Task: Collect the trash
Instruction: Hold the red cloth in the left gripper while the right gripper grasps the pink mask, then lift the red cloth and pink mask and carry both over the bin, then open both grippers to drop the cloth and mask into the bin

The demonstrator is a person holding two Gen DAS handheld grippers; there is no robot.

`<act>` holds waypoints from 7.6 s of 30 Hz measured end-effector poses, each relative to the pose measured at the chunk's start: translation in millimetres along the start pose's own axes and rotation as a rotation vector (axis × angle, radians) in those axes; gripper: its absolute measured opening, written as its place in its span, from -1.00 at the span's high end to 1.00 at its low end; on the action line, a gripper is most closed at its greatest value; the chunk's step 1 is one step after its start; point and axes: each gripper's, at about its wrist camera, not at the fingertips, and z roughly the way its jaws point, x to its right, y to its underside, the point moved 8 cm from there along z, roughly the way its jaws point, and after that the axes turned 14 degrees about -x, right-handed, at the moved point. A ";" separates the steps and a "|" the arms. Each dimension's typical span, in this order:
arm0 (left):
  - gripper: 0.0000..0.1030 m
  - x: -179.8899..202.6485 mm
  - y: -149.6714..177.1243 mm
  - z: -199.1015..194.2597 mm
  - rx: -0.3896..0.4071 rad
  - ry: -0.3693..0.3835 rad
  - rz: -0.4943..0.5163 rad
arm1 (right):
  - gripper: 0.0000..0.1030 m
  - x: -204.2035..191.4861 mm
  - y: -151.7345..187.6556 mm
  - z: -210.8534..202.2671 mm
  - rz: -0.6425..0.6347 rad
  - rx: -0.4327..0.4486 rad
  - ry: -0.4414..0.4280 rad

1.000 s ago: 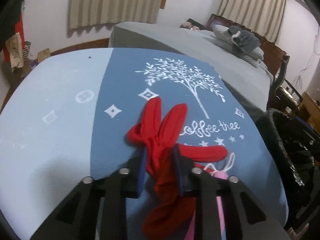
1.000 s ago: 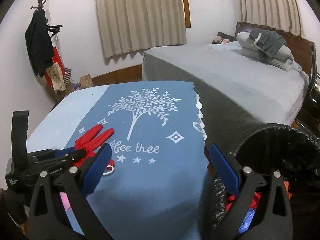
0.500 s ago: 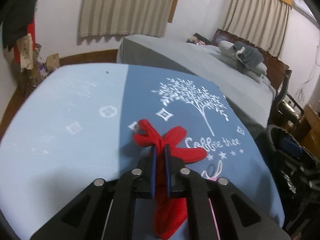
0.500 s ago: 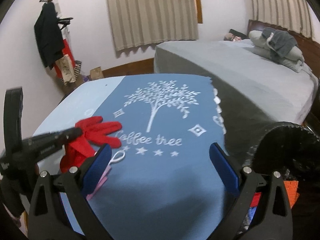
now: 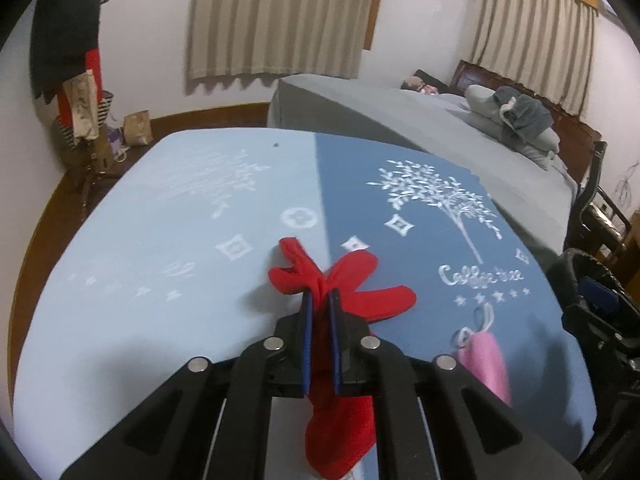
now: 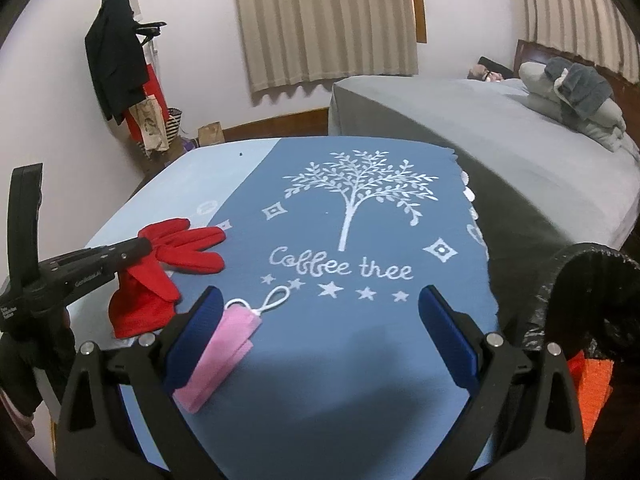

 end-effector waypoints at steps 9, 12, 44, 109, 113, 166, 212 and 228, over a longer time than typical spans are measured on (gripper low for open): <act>0.84 -15.2 5.6 2.1 -0.015 -0.028 0.002 | -0.64 -35.3 5.7 28.1 -0.045 -0.079 -0.057; 0.84 -17.0 8.6 1.5 -0.019 -0.032 0.011 | -0.52 -42.4 10.4 38.7 -0.055 -0.116 -0.063; 0.84 8.5 2.0 14.4 -0.051 0.012 0.049 | -0.07 14.0 -19.7 42.8 0.046 -0.118 -0.032; -0.05 100.2 19.8 32.2 -0.120 0.051 0.123 | 0.58 52.5 -2.6 -10.1 0.096 -0.063 -0.032; -0.06 92.7 21.8 47.6 -0.153 0.028 0.108 | 0.57 54.3 -3.3 -8.3 0.095 -0.069 -0.029; 0.81 272.2 -43.5 -86.8 0.125 0.275 0.297 | 0.57 130.5 -10.6 -145.3 0.177 0.145 0.078; 0.80 479.9 9.8 -65.0 0.021 0.508 0.591 | 0.57 292.5 92.6 -218.3 0.427 0.176 0.294; -0.32 465.4 7.8 -31.1 -0.068 0.472 0.556 | -0.21 303.7 102.4 -204.9 0.462 0.137 0.302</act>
